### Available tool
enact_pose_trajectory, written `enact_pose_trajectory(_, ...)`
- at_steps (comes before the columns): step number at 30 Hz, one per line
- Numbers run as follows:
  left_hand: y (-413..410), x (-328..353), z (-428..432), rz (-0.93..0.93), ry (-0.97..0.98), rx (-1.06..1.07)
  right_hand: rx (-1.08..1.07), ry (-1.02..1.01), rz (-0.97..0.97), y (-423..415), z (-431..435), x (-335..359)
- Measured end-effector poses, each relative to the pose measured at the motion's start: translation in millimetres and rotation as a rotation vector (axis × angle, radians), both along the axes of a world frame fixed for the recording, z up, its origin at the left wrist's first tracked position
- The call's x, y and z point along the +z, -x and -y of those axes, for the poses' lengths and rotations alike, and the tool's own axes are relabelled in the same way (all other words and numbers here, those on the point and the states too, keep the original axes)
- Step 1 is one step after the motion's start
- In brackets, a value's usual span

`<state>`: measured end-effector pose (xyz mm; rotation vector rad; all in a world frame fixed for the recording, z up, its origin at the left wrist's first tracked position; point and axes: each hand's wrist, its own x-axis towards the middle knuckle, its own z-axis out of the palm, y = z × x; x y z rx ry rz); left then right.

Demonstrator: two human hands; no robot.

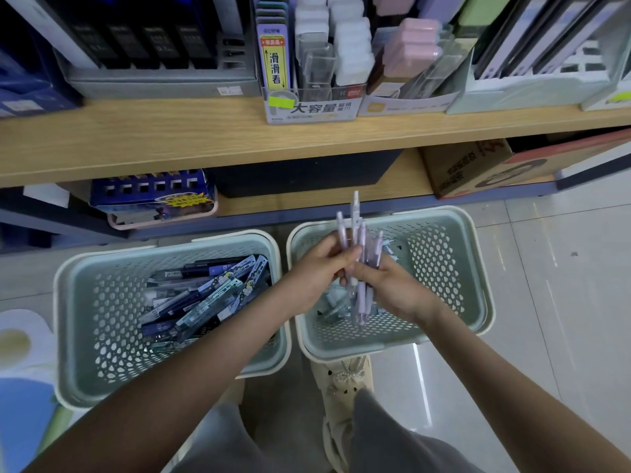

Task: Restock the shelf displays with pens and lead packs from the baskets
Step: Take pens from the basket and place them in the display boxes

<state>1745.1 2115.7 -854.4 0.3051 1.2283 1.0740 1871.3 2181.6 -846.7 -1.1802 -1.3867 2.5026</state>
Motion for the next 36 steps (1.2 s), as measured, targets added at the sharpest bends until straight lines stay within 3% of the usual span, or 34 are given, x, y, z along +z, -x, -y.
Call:
enact_pose_trajectory(4,7,15,5,0.071,-0.047,-0.157,-0.155,0.050,-0.099,0,-4,21)
enact_pose_trajectory(10,9,71,9,-0.150,-0.109,-0.662,-0.199,-0.008,-0.158,5,-1,75)
enact_pose_trajectory(19,12,201,31,-0.483,-0.285,-0.458,-0.343,-0.321,-0.375,30,27,200)
enact_pose_trajectory(22,10,231,48,-0.508,-0.300,-0.323,-0.350,-0.303,-0.340,37,38,236)
enact_pose_trajectory(26,16,261,74,-0.468,-0.289,-0.197,-0.201,-0.269,-0.325,45,48,255)
enact_pose_trajectory(31,37,288,98,-0.195,-0.286,-0.136,-0.006,-0.234,-0.381,68,67,266)
enact_pose_trajectory(36,50,294,105,-0.253,-0.301,-0.085,0.182,-0.292,-0.381,88,72,278)
